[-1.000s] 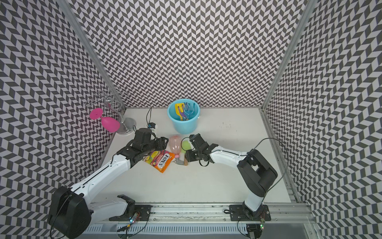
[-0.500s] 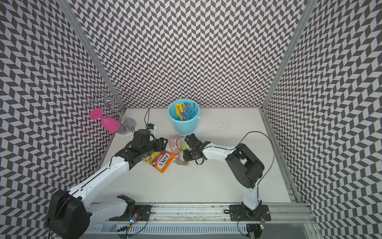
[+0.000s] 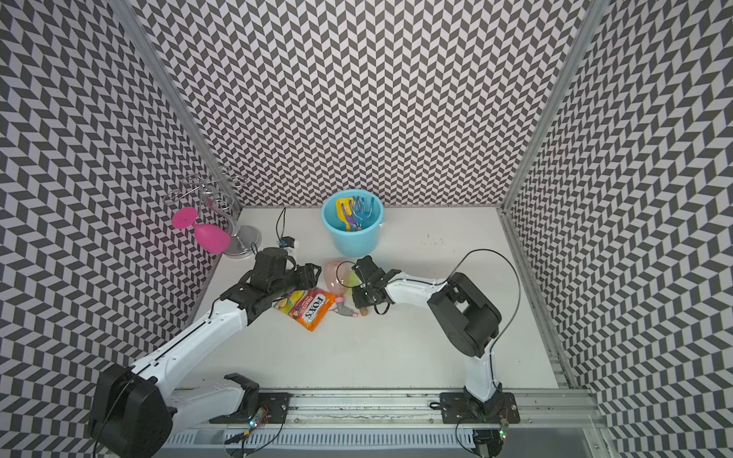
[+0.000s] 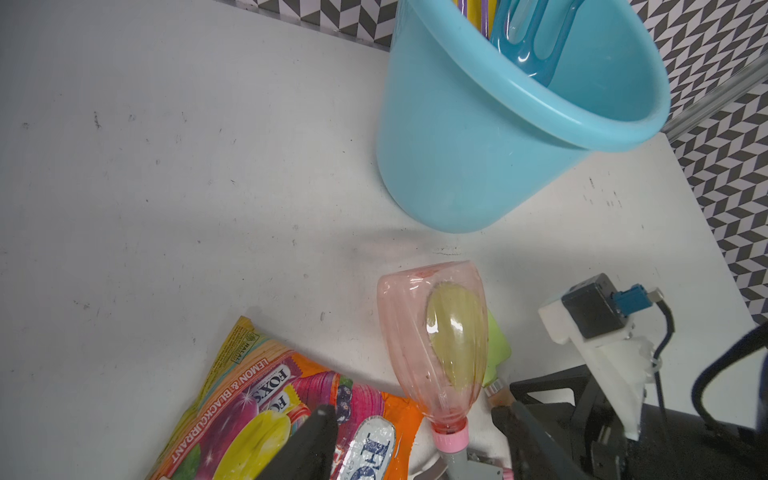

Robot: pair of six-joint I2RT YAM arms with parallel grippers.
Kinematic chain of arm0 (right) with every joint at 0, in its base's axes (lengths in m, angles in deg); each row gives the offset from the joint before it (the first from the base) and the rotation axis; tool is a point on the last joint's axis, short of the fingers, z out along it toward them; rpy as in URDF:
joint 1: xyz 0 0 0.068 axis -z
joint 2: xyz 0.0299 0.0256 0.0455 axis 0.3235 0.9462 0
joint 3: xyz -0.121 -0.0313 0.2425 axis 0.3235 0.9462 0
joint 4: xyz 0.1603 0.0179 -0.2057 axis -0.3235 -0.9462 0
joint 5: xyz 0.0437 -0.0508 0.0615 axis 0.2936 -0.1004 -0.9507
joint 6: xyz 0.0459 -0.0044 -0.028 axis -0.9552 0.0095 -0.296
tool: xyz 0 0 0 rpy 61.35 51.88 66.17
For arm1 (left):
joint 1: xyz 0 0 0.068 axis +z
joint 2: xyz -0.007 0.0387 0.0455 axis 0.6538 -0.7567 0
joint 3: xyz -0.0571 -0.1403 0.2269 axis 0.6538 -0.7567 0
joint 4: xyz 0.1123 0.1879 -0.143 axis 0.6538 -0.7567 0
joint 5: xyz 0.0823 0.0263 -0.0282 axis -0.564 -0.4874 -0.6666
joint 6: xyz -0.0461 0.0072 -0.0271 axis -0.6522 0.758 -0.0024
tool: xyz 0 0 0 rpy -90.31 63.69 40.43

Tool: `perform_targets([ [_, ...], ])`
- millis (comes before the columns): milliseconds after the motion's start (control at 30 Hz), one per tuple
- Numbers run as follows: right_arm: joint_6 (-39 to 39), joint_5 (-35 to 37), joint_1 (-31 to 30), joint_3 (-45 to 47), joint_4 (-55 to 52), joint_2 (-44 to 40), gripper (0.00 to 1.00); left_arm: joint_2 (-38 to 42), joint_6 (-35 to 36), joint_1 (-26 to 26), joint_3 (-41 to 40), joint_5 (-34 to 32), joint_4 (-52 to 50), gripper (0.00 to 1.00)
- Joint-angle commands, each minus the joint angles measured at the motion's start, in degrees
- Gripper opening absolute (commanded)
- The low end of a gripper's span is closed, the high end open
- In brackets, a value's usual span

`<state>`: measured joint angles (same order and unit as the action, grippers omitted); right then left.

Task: Organize the gardening tools
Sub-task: Pick up the gardening tool from the center of the board.

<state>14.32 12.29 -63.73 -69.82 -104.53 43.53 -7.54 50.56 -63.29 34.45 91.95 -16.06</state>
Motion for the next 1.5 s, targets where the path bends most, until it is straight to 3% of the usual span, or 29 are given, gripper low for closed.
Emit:
perform_targets([
  [0, 0.93, 2.86, -0.31, -0.54, -1.36, 1.23, 0.39, -0.35, -0.4, 0.54, -0.55, 0.98, 1.01, 0.67],
  [367, 3.33, 5.82, -0.16, -0.11, -3.28, 1.39, 0.32, -1.34, -0.84, 0.57, -0.04, 1.71, 1.59, 0.67],
  [600, 3.96, 6.52, 0.93, 2.99, -3.41, -0.8, 0.18, -1.9, -1.19, 0.53, 0.51, 2.28, 1.99, 0.67],
  [767, 3.8, 6.72, 2.84, 6.68, -2.7, -6.12, 0.11, -2.1, -1.37, 0.53, 0.84, 2.69, 2.21, 0.67],
  [1100, 3.83, 8.4, 8.13, 12.54, -2.77, -19.07, 0.06, -2.98, -1.19, 0.49, 2.64, 2.97, 2.08, 0.67],
  [1267, 5.35, 11.13, 9.35, 9.43, -3.87, -25.64, 0.06, -3.16, -0.93, 0.53, 3.33, 3.05, 1.93, 0.67],
  [1467, 7.59, 13.75, 9.42, -0.66, -3.42, -26.46, 0.06, -2.9, -0.67, 0.59, 3.53, 3.1, 1.63, 0.67],
])
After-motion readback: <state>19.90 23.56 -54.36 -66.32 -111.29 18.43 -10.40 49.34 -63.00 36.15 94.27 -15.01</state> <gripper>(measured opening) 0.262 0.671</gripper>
